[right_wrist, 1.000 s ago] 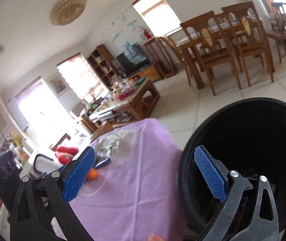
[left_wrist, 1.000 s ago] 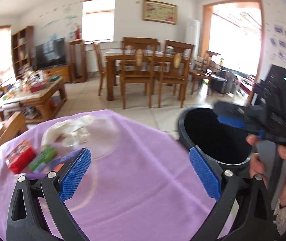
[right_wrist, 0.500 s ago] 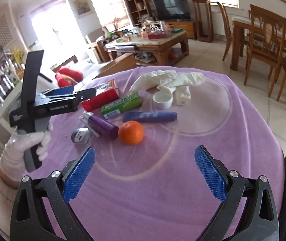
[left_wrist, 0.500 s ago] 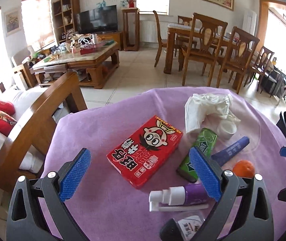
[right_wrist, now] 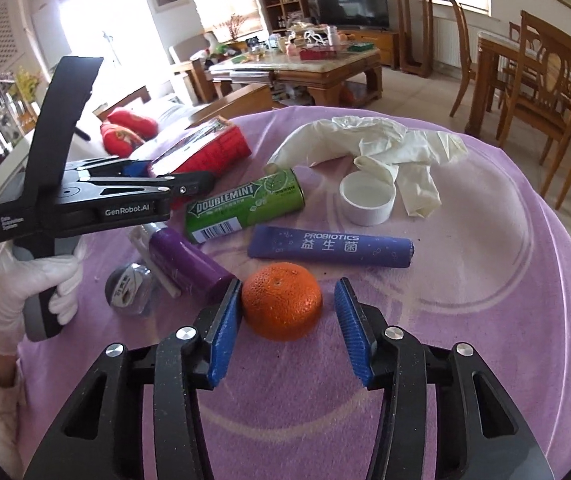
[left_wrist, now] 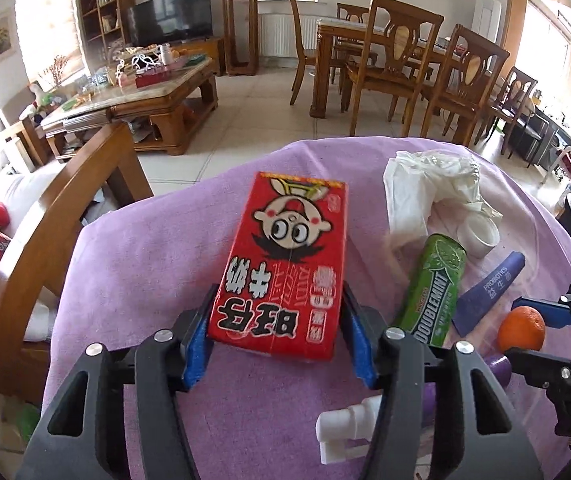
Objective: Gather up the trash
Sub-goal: 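Grasp the red milk box with the left tool while the right grasps the orange, then carry the box and orange over the bin and open both tools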
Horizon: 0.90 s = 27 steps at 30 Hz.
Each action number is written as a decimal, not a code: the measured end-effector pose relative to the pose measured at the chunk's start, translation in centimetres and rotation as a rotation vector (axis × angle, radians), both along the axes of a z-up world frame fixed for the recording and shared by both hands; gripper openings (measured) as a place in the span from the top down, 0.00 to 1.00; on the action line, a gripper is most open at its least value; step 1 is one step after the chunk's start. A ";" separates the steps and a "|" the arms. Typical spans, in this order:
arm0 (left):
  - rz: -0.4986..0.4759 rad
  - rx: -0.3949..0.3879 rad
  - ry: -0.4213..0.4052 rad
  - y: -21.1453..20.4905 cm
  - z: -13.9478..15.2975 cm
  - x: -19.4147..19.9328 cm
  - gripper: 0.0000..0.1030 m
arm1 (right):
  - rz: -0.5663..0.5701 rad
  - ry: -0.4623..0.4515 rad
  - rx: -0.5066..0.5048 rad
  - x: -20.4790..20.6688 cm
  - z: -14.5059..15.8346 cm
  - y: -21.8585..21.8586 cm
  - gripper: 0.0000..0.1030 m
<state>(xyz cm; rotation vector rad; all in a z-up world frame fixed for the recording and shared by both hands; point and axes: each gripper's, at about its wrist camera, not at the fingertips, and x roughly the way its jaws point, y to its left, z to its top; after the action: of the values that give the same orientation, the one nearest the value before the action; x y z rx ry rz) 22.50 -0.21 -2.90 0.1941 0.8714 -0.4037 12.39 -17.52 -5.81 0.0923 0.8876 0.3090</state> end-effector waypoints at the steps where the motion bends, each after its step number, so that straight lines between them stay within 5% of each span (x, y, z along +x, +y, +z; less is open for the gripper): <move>1: 0.005 -0.007 0.001 0.1 0.1 0.0 0.51 | 0.003 0.002 0.012 -0.2 0.1 -0.3 0.63; 15: 0.001 -0.202 -0.110 0.2 5.7 -5.9 0.52 | -0.034 -0.079 0.165 -6.8 4.5 -7.1 0.64; 27: -0.317 -0.238 -0.153 -19.2 7.7 -16.5 0.52 | -0.374 -0.235 0.346 -18.4 8.5 -26.4 0.64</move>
<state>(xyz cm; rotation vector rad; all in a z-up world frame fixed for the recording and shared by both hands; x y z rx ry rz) 6.01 -19.43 4.76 0.1409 0.6354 -0.7735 -6.00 -43.90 2.69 0.5265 0.5619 0.1164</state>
